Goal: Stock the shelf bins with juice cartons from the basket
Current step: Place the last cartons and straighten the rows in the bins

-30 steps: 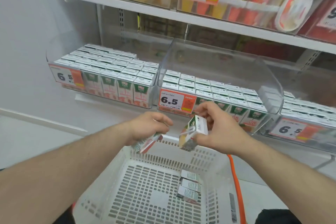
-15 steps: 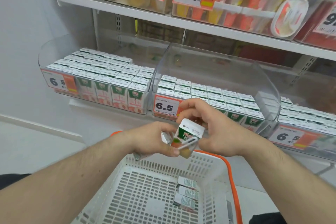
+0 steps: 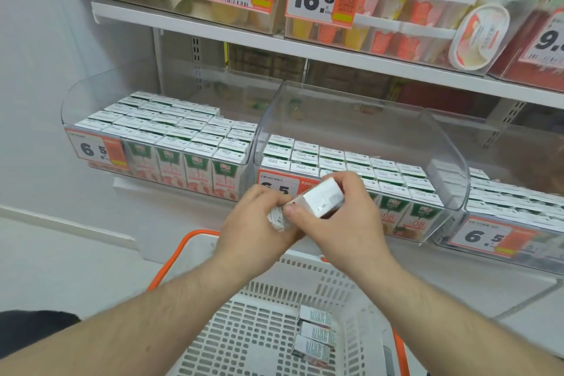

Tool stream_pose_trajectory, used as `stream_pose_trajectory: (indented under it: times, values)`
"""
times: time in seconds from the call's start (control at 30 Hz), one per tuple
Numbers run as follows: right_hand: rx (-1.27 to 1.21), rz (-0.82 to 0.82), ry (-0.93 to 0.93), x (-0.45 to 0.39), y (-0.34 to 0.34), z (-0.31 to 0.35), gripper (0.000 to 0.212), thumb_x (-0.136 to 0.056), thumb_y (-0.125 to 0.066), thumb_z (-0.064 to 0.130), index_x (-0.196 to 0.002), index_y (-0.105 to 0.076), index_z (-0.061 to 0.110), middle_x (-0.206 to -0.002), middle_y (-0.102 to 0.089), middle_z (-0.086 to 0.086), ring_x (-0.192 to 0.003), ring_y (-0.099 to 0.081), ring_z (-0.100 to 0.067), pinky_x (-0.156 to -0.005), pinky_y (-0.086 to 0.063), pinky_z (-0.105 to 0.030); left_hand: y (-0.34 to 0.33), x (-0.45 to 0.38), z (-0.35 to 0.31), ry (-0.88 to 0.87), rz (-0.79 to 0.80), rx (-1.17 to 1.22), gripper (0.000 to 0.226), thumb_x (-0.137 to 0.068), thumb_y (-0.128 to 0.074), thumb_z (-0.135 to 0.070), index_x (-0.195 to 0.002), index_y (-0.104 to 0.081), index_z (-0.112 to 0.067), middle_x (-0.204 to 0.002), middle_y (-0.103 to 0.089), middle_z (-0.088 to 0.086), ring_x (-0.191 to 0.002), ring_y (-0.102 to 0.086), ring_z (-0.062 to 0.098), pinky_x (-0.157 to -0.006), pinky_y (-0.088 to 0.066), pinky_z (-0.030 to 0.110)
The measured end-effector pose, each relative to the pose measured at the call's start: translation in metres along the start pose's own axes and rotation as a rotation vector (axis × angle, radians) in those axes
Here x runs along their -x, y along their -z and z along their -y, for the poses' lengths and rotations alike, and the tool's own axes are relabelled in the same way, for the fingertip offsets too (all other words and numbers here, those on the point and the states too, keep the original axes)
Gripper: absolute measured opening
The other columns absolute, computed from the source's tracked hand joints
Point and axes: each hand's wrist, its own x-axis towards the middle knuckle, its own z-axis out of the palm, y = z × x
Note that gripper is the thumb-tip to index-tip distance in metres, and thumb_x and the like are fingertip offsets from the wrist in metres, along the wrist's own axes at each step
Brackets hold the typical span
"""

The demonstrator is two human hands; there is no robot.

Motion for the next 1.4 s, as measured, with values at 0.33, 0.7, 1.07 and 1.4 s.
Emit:
stream_pose_trajectory:
  times: [0.33,0.7,1.07,1.4]
  values:
    - [0.154,0.635,0.243,-0.019,0.030,0.016,0.068,-0.067,-0.085,0.006,-0.120,-0.057,0.039,-0.118,-0.060,0.020,-0.108,-0.058,0.000,-0.093,-0.051,-0.025,0.014,-0.001,0.016,-0.090,0.298,-0.008,0.050,-0.059,-0.080,-0.057,-0.101,-0.053,-0.058,-0.105,-0.054,-0.017,-0.102,-0.050,-0.006,-0.084,-0.046,0.021]
    - [0.113,0.143,0.282,-0.003,0.005,0.010,0.073,-0.065,-0.071,0.037,-0.133,-0.046,0.037,-0.120,-0.052,0.025,-0.096,-0.053,0.003,-0.077,-0.039,-0.006,0.027,-0.004,-0.001,0.056,-0.029,0.019,0.058,-0.057,-0.066,-0.055,-0.113,-0.051,-0.057,-0.107,-0.053,-0.019,-0.101,-0.043,-0.016,-0.075,-0.041,0.015]
    - [-0.316,0.002,-0.023,-0.063,0.011,0.030,0.014,-0.096,-0.059,0.012,-0.103,-0.070,0.017,-0.089,-0.076,-0.003,-0.087,-0.073,-0.021,-0.082,-0.059,-0.039,0.045,-0.025,-0.010,0.120,-0.035,0.066,0.080,-0.071,-0.079,-0.043,-0.140,-0.039,-0.043,-0.116,-0.039,-0.021,-0.107,-0.043,-0.003,-0.087,-0.033,0.015]
    - [0.229,-0.035,0.019,-0.188,-0.007,0.011,0.031,-0.093,-0.063,0.023,-0.124,-0.067,0.023,-0.114,-0.069,0.005,-0.099,-0.060,-0.013,-0.082,-0.044,-0.026,0.050,-0.055,-0.002,0.241,0.002,0.204,0.078,-0.079,-0.074,-0.024,-0.147,-0.037,-0.035,-0.151,-0.035,-0.015,-0.124,-0.031,-0.004,-0.100,-0.025,0.019]
